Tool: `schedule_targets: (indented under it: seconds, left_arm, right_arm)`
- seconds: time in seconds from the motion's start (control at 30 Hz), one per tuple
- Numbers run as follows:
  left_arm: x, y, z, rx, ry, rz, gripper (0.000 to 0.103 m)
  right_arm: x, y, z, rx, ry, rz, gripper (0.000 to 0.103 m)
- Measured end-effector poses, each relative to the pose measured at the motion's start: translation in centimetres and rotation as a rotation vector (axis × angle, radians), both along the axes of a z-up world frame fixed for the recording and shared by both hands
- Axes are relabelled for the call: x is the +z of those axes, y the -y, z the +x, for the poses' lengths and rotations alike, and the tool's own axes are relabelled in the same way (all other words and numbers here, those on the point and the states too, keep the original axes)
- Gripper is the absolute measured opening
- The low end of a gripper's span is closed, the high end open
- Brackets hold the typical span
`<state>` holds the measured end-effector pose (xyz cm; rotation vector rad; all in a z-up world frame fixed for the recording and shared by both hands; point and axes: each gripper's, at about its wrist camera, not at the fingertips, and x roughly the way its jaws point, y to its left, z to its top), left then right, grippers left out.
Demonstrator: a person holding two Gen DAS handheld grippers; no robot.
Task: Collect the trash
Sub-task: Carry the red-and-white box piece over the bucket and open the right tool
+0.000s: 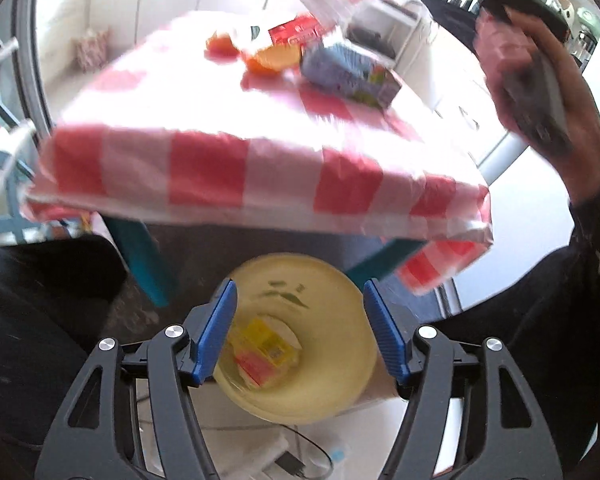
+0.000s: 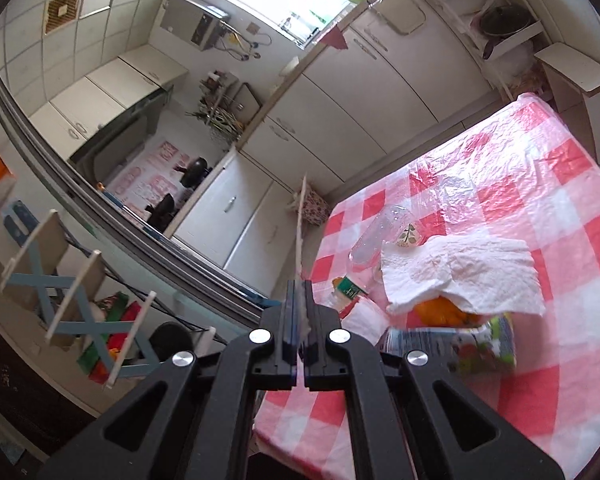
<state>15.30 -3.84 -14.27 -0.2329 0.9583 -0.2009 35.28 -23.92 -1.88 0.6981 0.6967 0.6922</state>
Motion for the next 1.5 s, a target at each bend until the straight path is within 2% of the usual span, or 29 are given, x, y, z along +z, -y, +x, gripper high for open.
schedule_targets:
  seconds: [0.3, 0.53, 0.7, 0.77, 0.9, 1.2, 1.23, 1.27, 1.3, 1.5]
  left_arm:
    - [2.8, -1.9, -1.0, 0.095, 0.096, 0.016, 0.065]
    - [4.0, -3.8, -1.8, 0.161, 0.129, -0.008, 0.067]
    - [4.6, -4.0, -2.4, 0.173, 0.155, -0.016, 0.071]
    - [4.8, -4.1, -2.8, 0.174, 0.161, -0.02, 0.071]
    - [5.3, -3.9, -3.3, 0.171, 0.175, -0.011, 0.072]
    - [7.0, -3.9, -5.1, 0.178, 0.243, 0.029, 0.081]
    - [7.2, -3.9, -5.4, 0.18, 0.251, 0.034, 0.082]
    - [7.3, -4.0, -5.5, 0.182, 0.255, 0.038, 0.083]
    - [7.3, -4.0, -5.6, 0.185, 0.256, 0.042, 0.085]
    - [6.9, -4.1, -6.0, 0.194, 0.244, 0.071, 0.086]
  right_arm:
    - [-1.3, 3.3, -8.0, -0.014, -0.022, 0.099, 0.002]
    - [-3.0, 3.7, -14.6, 0.045, -0.056, 0.086, 0.002]
    - [-5.4, 2.4, -18.3, 0.108, -0.138, 0.002, 0.002]
    - [-6.6, 1.3, -19.0, 0.128, -0.184, -0.073, 0.002]
    - [-8.7, -0.9, -19.4, 0.151, -0.235, -0.231, 0.002]
    - [-11.5, -3.4, -19.6, 0.162, -0.298, -0.445, 0.003]
    - [-11.6, -3.3, -19.6, 0.155, -0.308, -0.45, 0.022]
    - [-11.9, -2.9, -19.7, 0.138, -0.317, -0.453, 0.054]
    - [-11.7, -2.5, -19.8, 0.102, -0.314, -0.454, 0.059]
    - [-11.3, -1.3, -20.0, 0.032, -0.305, -0.436, 0.062]
